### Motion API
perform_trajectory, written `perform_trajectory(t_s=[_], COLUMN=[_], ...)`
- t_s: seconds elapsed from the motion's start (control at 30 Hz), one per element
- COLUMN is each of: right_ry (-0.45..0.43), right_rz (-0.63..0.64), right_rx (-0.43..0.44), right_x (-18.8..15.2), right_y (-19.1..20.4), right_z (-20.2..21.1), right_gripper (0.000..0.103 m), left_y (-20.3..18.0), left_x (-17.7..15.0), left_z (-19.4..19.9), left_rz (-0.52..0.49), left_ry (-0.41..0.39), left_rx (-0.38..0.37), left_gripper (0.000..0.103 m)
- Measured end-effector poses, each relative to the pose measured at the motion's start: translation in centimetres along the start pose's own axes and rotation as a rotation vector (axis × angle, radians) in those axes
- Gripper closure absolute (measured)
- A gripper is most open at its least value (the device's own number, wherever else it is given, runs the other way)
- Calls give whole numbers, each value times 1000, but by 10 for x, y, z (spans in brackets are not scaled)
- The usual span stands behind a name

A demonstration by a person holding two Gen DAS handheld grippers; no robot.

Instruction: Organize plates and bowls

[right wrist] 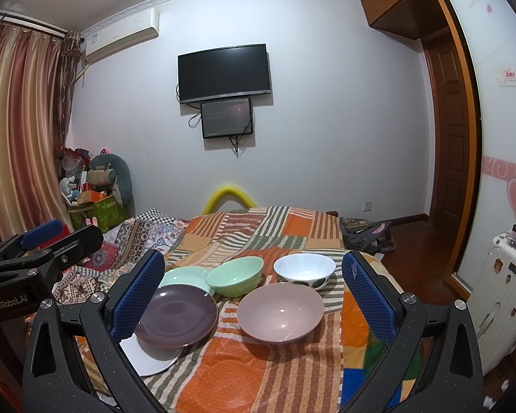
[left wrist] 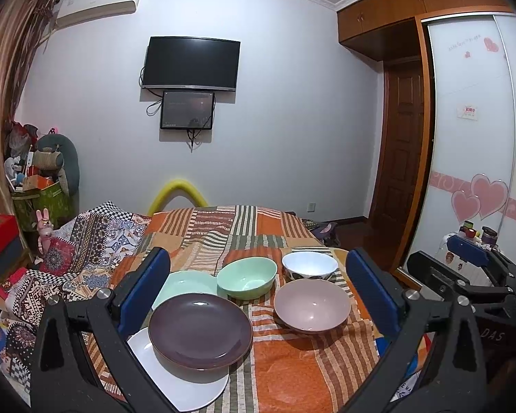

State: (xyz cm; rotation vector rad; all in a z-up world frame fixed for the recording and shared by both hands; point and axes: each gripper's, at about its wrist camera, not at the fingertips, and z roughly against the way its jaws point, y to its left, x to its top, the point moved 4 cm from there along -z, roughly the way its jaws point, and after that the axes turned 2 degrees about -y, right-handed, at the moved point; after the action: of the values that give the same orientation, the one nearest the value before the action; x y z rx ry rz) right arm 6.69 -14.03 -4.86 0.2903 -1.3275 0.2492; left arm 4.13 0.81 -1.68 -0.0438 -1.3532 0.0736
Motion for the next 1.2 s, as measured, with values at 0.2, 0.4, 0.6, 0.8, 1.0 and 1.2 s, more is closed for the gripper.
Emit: perform_trajectory(t_s=[0.2, 0.4, 0.6, 0.8, 1.0, 1.2], right_ry=[3, 11, 50, 135, 208, 286], right_rz=[-2, -7, -14, -37, -59, -46], right_rx=[0, 1, 6, 24, 37, 65], right_x=[-1, -3, -10, -25, -43, -61], right_y=[2, 0, 0, 1, 0, 10], right_z=[0, -3, -16, -41, -65, -91], right_gripper=[0, 0, 0, 0, 0, 3], left_y=[-1, -1, 11, 43, 86, 125], left_x=[0, 0, -9, -28, -51, -74], left_z=[-1, -2, -16, -40, -67, -93], left_rz=[1, -1, 17, 66, 122, 137], left_ry=[3, 3, 47, 143, 228, 289], left_rx=[-3, -1, 1, 27, 97, 185], left_gripper=[0, 0, 0, 0, 0, 6])
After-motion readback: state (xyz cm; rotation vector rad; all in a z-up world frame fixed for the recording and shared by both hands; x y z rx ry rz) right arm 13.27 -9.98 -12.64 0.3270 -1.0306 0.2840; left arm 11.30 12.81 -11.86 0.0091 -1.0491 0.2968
